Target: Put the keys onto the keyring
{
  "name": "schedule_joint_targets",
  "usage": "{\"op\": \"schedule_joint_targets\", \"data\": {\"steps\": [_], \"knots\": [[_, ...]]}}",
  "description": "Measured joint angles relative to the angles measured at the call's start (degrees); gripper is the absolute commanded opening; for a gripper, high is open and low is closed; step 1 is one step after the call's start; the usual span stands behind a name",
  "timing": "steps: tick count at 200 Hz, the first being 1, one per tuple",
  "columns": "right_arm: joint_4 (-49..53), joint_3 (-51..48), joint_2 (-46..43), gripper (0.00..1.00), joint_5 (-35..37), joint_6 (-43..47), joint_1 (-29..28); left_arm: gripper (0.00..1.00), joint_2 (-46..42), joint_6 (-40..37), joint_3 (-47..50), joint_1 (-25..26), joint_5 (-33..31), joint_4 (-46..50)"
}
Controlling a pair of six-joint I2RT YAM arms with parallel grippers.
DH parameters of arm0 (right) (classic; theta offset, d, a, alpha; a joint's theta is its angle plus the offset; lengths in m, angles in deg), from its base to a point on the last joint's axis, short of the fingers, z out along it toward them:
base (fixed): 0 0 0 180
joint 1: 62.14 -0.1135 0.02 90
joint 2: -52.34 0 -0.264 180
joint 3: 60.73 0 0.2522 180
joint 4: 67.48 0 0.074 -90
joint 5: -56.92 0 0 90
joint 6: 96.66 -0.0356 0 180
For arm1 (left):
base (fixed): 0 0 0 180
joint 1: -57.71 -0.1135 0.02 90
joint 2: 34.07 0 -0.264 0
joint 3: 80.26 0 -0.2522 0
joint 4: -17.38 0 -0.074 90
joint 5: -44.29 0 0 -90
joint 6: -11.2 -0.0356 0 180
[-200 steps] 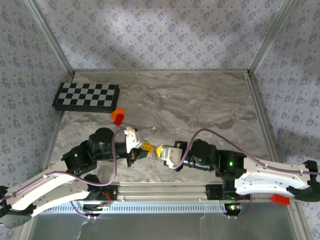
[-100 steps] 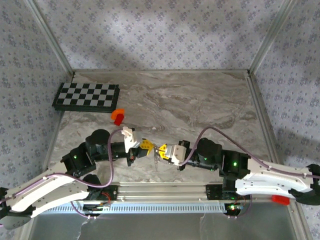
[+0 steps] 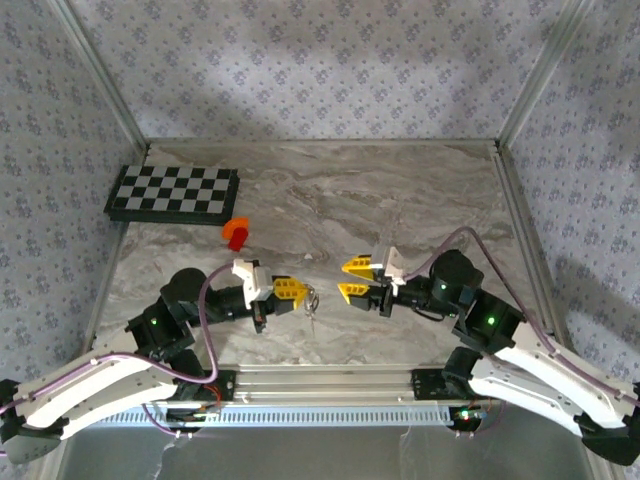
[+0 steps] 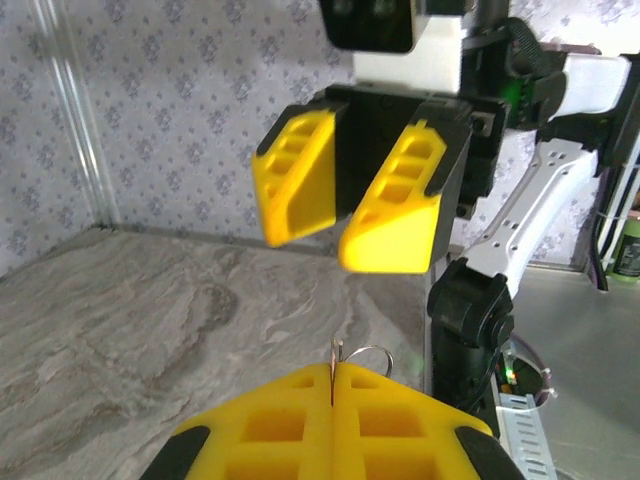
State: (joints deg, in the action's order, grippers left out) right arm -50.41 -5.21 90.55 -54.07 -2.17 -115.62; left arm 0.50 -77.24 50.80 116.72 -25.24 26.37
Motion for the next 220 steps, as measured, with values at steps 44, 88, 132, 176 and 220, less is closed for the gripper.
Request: {"op": "schedule_joint_targets", "data": {"steps": [44, 88, 132, 176, 220], "knots": [[-1.18, 0.00, 1.44, 0.33, -5.75, -0.46, -0.02, 0.00, 2.01, 0.04, 0.00, 0.00, 2.54, -2.21], [-1.44, 0.00, 2.80, 0.30, -8.31, 0.00, -1.31, 0.00, 2.73, 0.04, 0.00, 0.00, 2.95, -3.17], [-1.46, 0.02, 5.25, 0.26, -8.37, 1.31, -3.32, 0.00, 2.99, 0.04, 0.00, 0.00, 3.13, -3.26], [-2.43, 0.13, 6.12, 0.24, -8.33, 1.53, -3.76, 0.00, 2.93, 0.04, 0.00, 0.00, 3.19, -3.23], [-3.48, 0.17, 6.14, 0.27, -7.06, 1.53, -3.96, 0.00, 2.93, 0.04, 0.00, 0.00, 3.80, -3.23]]}}
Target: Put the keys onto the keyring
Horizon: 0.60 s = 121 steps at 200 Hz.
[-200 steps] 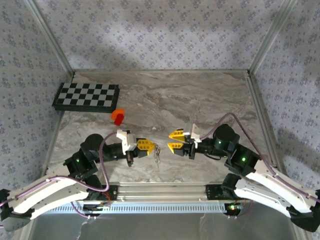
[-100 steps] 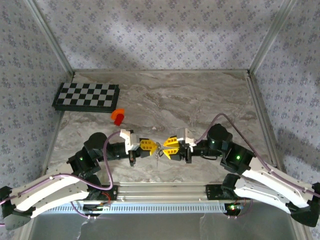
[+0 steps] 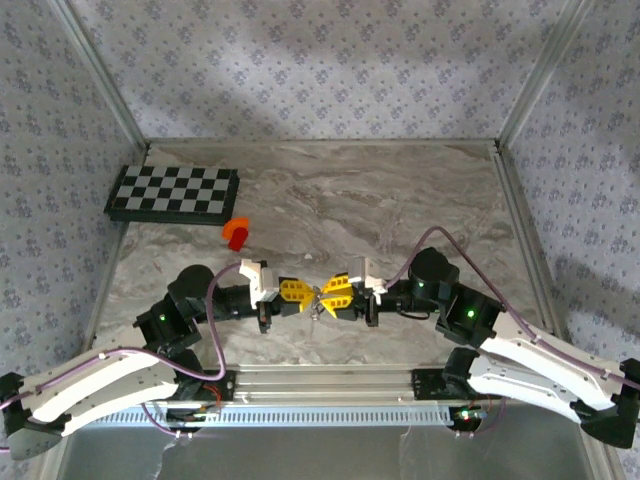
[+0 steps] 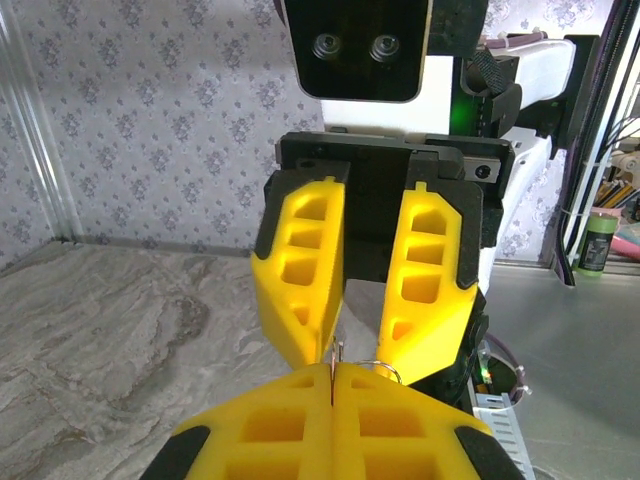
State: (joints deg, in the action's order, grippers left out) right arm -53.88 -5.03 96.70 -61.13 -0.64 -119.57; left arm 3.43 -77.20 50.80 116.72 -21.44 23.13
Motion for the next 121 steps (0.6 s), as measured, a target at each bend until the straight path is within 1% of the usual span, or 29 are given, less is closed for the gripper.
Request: {"op": "schedule_joint_targets", "data": {"steps": [21, 87, 121], "knots": [[-0.44, 0.00, -0.42, 0.27, 0.68, 0.00, 0.00, 0.00, 0.00, 0.00, 0.00, 0.00, 0.24, 0.00], [-1.16, 0.00, -0.59, 0.20, 1.27, 0.07, 0.00, 0.00, 0.26, 0.00, 0.00, 0.00, 0.66, 0.02], [-1.20, 0.00, -0.37, 0.19, 1.22, 0.46, 0.00, 0.00, 1.03, 0.00, 0.00, 0.00, 0.66, 0.09]]}}
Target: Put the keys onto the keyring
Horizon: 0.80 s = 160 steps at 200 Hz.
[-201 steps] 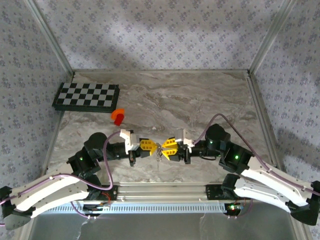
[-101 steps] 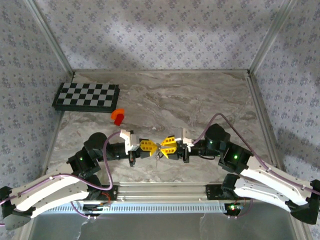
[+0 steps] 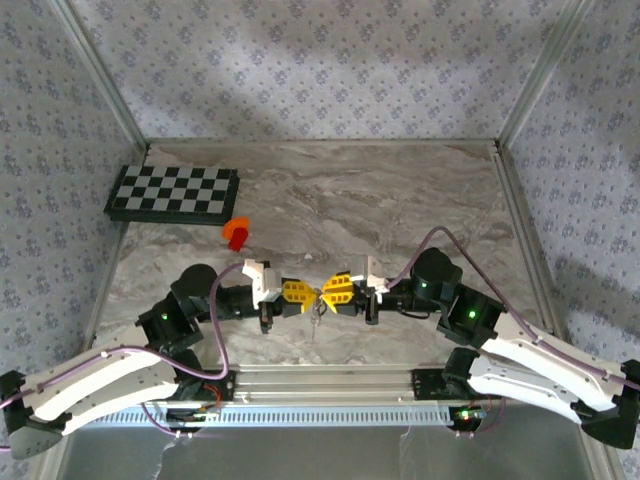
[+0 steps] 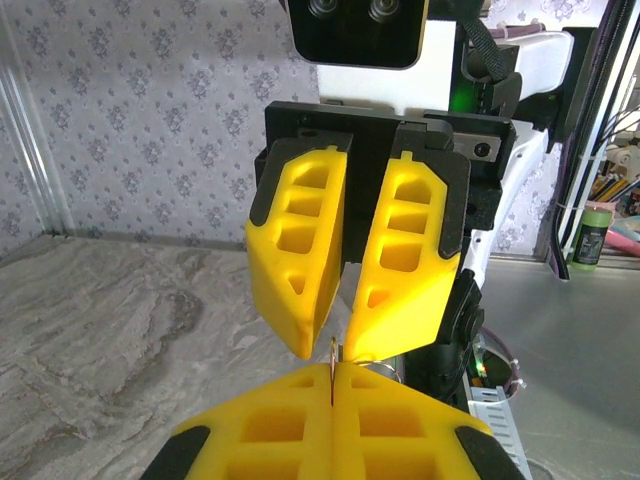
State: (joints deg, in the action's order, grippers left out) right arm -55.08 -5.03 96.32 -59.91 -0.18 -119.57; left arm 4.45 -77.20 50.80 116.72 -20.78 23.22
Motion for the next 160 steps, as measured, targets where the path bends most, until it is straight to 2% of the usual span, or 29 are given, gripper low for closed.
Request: {"op": "schedule_joint_targets", "data": {"steps": [86, 124, 149, 160], "knots": [[-0.02, 0.00, 1.22, 0.19, -0.02, 0.44, -0.11, 0.00, 0.26, 0.00, 0.00, 0.00, -0.04, 0.22], [0.04, 0.00, 1.29, 0.10, 0.00, 0.68, -0.37, 0.00, 0.24, -0.02, 0.00, -0.02, -0.07, 0.24], [0.28, 0.00, 1.29, 0.00, 0.04, 1.03, -0.37, 0.00, 0.17, -0.02, 0.00, -0.11, -0.09, 0.39], [0.48, 0.02, 1.29, 0.00, 0.11, 1.31, -0.37, 0.00, 0.17, -0.04, 0.00, -0.11, -0.26, 0.55]]}}
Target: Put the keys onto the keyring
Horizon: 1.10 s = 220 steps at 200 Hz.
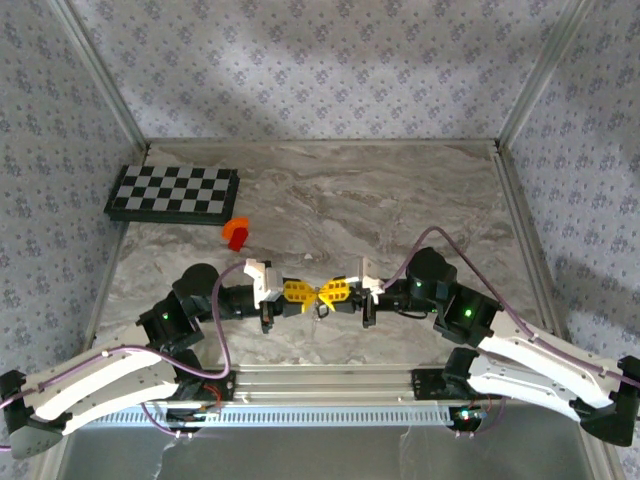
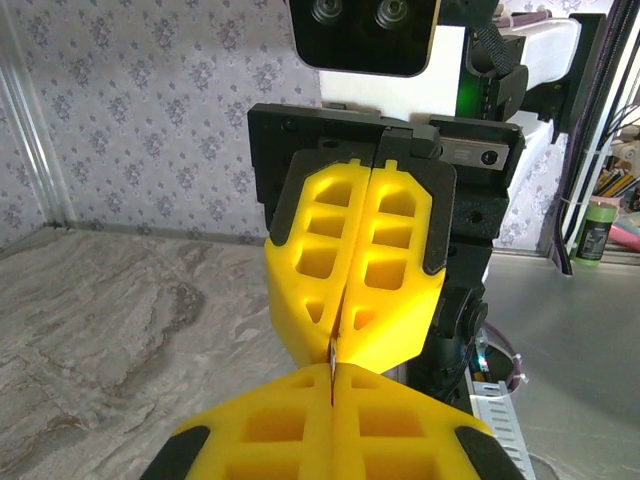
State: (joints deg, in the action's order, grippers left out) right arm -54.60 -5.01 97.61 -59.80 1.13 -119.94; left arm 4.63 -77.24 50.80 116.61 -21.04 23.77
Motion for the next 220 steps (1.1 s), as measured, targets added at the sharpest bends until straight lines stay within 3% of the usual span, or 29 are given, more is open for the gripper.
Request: {"op": "schedule_joint_targets", "data": {"steps": [14, 49, 80, 139, 220], "knots": [[1.16, 0.44, 0.07, 0.00, 0.48, 0.55, -0.13, 0.01, 0.04, -0.31, -0.02, 0.00, -0.26, 0.61], [7.61, 3.43, 1.16, 0.00, 3.50, 3.30, -1.14, 0.22, 0.52, -2.29, -2.29, 0.07, -2.47, 6.32], [14.56, 6.88, 2.34, 0.00, 7.45, 5.35, -1.81, 0.28, 1.97, -4.70, -7.39, 0.02, -5.16, 13.42], [25.51, 13.81, 7.54, 0.00, 12.24, 6.23, -3.80, 0.31, 5.44, -6.56, -10.64, 0.02, -5.79, 20.37], [30.03, 15.56, 9.22, 0.00, 11.78, 6.16, -3.69, 0.28, 7.87, -7.34, -10.64, 0.02, -5.79, 22.86]]}}
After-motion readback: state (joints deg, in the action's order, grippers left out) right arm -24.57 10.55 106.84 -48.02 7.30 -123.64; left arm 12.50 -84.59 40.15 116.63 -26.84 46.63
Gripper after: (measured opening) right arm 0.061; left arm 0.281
